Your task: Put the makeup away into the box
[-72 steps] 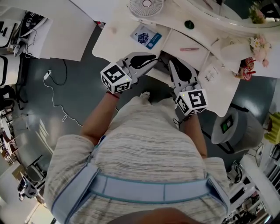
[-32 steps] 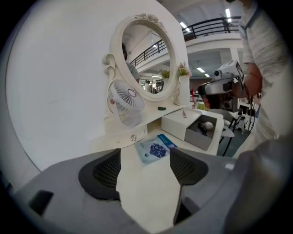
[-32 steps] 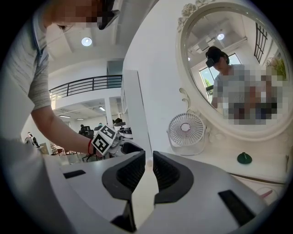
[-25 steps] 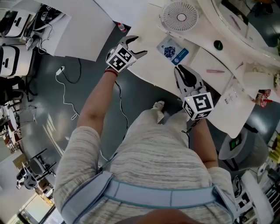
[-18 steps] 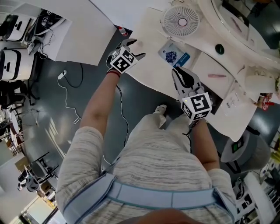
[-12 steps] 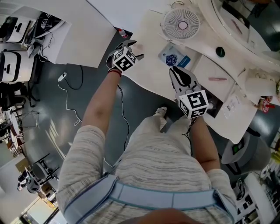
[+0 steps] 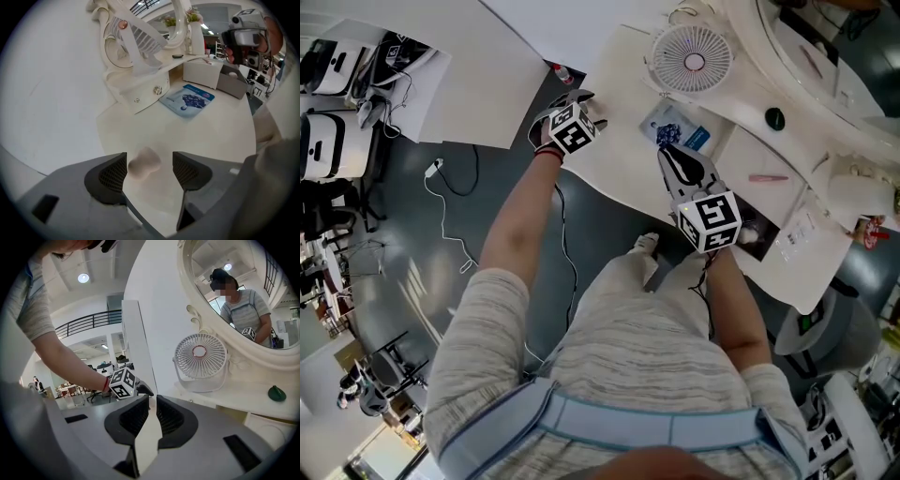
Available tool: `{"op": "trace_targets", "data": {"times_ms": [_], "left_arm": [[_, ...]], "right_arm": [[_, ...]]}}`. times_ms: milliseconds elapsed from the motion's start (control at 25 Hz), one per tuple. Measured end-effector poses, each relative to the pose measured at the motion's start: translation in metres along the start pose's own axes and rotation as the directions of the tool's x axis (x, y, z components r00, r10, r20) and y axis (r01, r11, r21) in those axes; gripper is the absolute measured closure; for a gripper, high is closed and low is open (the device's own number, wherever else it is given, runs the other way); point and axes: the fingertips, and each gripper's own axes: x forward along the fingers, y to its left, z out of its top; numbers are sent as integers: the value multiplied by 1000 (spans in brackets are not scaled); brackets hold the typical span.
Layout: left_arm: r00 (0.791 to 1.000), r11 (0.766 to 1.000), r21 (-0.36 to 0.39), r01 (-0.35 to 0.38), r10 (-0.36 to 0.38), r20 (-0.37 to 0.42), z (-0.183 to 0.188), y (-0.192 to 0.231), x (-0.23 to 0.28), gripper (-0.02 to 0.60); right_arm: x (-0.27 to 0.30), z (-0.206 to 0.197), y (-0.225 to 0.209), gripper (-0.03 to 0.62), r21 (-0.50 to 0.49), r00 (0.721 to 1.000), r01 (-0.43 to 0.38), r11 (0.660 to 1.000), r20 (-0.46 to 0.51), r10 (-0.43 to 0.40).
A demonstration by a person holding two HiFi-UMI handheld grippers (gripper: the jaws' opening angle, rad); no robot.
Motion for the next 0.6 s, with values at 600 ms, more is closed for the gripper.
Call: {"op": "trace_targets", "data": {"times_ms": [600], "left_arm": [[999, 1000, -17, -25, 24, -38, -3, 5, 12, 382]], "right_arm": [[-16, -1, -13, 580, 20, 999, 38, 999, 11, -39]]}}
